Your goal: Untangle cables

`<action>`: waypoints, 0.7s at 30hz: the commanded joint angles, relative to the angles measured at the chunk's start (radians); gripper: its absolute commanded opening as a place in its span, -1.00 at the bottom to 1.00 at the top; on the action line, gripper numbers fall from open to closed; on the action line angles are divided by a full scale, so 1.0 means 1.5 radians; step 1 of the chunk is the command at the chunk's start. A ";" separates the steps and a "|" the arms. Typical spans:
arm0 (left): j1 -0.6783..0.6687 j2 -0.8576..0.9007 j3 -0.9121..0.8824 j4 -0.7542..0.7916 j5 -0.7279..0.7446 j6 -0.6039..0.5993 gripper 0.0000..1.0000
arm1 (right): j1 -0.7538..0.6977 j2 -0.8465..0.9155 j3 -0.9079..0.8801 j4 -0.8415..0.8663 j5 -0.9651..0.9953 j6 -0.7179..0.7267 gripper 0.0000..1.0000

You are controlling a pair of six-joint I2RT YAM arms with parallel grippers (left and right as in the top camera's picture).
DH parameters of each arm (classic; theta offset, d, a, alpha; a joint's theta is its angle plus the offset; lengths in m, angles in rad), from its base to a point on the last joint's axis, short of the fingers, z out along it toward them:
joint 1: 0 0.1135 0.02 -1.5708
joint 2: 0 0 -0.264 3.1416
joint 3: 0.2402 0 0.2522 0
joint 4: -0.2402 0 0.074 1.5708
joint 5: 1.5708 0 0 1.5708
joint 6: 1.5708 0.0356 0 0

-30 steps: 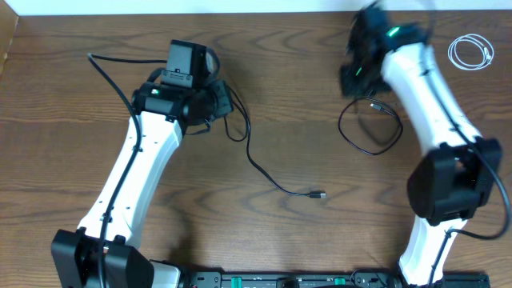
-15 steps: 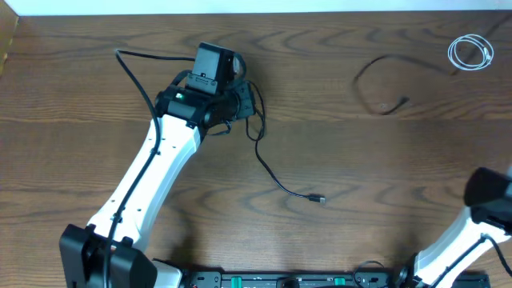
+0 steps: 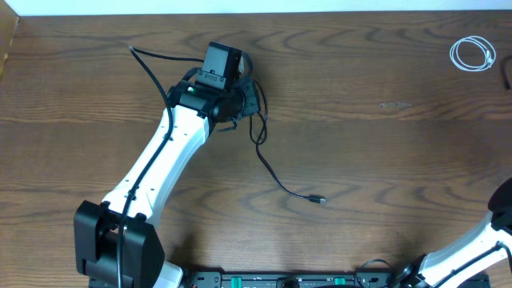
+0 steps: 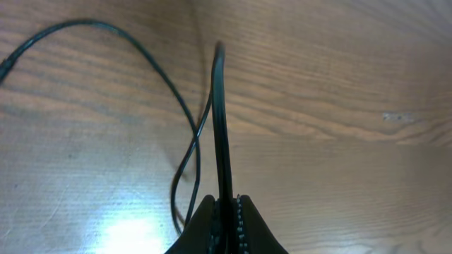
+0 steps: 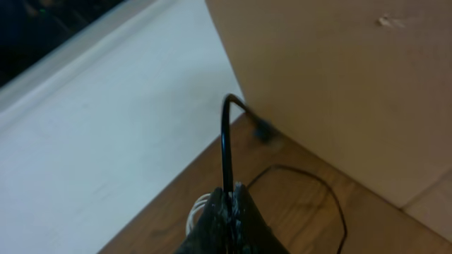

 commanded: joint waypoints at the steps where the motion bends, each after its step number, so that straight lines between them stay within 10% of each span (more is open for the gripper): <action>1: -0.009 0.004 0.000 0.009 0.008 -0.009 -0.85 | 0.028 -0.009 0.006 -0.028 0.104 -0.018 -0.98; 18: -0.013 0.004 0.000 0.008 0.008 -0.008 -0.85 | 0.039 0.007 -0.379 -0.001 0.168 0.038 -0.88; 21: -0.013 0.004 0.000 0.006 0.008 -0.008 -0.85 | 0.035 0.007 -0.413 0.026 0.141 0.040 0.72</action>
